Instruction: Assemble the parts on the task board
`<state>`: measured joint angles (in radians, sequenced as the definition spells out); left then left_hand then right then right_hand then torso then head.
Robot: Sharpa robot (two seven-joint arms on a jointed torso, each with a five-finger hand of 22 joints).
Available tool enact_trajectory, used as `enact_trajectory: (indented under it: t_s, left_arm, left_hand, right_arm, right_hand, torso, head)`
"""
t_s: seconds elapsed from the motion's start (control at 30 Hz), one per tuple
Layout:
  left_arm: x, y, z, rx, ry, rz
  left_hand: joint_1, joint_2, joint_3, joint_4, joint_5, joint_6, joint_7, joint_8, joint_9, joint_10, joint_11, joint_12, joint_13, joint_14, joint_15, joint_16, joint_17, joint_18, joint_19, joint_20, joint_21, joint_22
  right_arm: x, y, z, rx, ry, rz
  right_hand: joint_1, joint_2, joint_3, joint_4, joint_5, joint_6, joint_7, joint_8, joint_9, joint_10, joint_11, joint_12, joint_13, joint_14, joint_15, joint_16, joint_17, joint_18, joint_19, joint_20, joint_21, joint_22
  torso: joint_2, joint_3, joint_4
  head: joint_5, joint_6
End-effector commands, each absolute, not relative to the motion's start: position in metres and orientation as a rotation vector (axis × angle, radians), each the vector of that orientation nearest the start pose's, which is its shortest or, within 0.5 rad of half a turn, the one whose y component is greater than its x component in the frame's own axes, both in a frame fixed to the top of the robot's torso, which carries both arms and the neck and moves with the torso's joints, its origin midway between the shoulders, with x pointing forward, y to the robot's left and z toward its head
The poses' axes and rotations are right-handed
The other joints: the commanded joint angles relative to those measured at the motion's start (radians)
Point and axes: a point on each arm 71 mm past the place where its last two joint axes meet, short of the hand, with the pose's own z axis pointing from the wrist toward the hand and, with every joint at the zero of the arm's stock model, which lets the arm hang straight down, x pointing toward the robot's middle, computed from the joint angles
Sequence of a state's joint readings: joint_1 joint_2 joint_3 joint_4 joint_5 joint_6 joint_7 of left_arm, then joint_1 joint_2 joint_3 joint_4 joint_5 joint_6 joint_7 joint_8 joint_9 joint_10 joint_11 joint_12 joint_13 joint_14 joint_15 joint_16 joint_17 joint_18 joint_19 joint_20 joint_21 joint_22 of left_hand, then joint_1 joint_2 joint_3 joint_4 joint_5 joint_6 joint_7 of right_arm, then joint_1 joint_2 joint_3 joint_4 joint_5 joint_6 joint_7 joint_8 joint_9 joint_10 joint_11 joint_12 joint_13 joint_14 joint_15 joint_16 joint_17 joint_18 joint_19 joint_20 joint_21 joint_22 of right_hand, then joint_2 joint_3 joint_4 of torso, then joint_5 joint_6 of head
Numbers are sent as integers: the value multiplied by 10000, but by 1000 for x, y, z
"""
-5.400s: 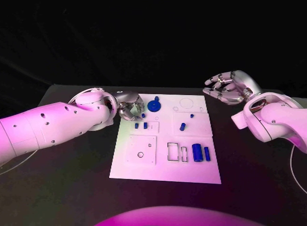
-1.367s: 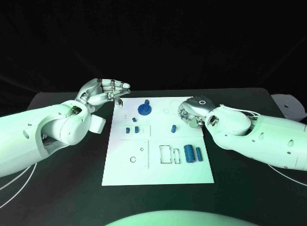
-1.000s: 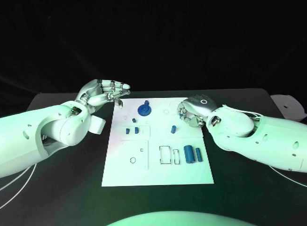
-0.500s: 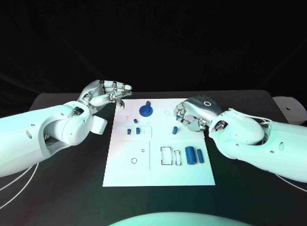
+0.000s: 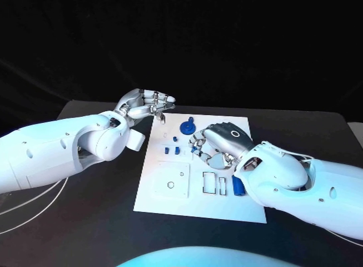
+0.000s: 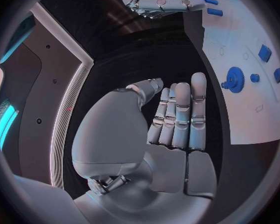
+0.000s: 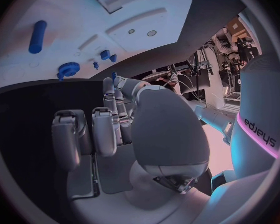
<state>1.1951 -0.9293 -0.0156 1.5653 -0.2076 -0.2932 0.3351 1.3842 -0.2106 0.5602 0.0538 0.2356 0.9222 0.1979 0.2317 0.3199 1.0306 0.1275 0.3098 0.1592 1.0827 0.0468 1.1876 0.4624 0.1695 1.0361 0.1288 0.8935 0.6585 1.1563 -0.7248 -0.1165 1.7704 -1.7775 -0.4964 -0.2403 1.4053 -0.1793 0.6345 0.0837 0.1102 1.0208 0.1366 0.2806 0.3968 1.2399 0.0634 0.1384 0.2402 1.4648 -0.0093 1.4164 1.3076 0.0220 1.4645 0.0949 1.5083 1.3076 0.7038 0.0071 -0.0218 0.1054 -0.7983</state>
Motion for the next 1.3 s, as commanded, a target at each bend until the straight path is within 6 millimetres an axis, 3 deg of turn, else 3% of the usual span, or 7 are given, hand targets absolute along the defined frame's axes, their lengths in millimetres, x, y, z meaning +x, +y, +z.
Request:
enact_trajectory:
  t_s: [0.03,0.27,0.67,1.3]
  left_arm:
    - [482,232,-167,-9201,14878,-14821]
    - [482,228,-167,-9171,14892,-14911]
    - [482,225,-167,-9152,14938,-14981]
    - [481,225,-167,-9144,14989,-15002]
  left_hand:
    - [-36,67,-8,-23,19,-82,-16,-37,-17,-73,-19,32,-3,-76,-11,-59,-9,141,-32,28,-40,-16]
    - [-38,70,-9,-23,19,-83,-16,-36,-17,-78,-18,38,-2,-80,-9,-58,-10,142,-34,30,-43,-17]
    - [-43,74,-11,-22,19,-84,-16,-34,-16,-83,-17,47,1,-86,-6,-55,-12,142,-37,34,-46,-19]
    - [-48,84,-13,-23,19,-84,-18,-30,-14,-92,-18,66,6,-93,-4,-47,-16,144,-40,40,-52,-21]
  right_arm:
    - [395,-74,-195,-4239,14424,8664]
    - [391,-63,-218,-4227,14850,8885]
    - [390,-58,-234,-4304,15083,8896]
    - [389,-56,-247,-4444,15471,8757]
  right_hand:
    - [-130,4,-10,-71,53,74,-22,45,7,39,-24,-36,4,509,-62,-47,65,-81,812,-66,33,2371]
    - [-134,3,-7,-76,61,69,-21,42,7,39,-24,-41,5,507,-63,-53,57,-77,806,-67,17,2364]
    - [-153,-4,-6,-85,73,50,-14,32,8,34,-19,-56,4,504,-63,-60,44,-75,802,-68,8,2361]
    - [-188,-8,-8,-90,70,35,-9,24,10,33,-13,-73,6,504,-60,-61,42,-70,795,-67,-11,2353]
  torso:
    - [4,-13,2]
    - [9,-4,-14]
    - [15,4,-12]
    - [8,-13,-8]
  head:
    - [217,-45]
    - [333,-139]
    - [459,-292]
    - [458,-414]
